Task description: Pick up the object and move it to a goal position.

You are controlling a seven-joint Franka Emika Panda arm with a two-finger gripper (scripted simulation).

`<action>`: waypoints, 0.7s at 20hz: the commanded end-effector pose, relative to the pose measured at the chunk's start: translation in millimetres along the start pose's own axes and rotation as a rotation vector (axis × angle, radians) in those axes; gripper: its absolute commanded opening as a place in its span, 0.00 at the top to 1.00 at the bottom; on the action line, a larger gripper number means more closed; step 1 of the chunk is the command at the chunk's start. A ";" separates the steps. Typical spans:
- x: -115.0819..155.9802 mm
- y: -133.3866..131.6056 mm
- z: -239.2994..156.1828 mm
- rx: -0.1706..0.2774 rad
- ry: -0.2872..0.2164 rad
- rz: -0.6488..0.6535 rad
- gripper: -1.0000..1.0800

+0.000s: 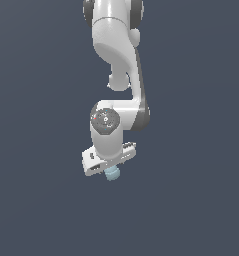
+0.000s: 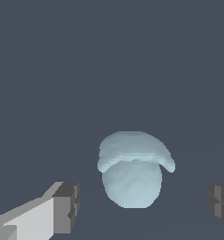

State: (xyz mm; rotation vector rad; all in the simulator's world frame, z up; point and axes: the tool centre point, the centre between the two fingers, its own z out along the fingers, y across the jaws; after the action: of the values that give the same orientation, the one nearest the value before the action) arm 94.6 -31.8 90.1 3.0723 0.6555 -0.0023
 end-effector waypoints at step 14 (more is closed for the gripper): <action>-0.1 -0.2 50.7 0.000 0.001 -0.005 0.04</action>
State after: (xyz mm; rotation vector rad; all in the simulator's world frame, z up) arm 93.7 -31.6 43.0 3.0715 0.6621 -0.0031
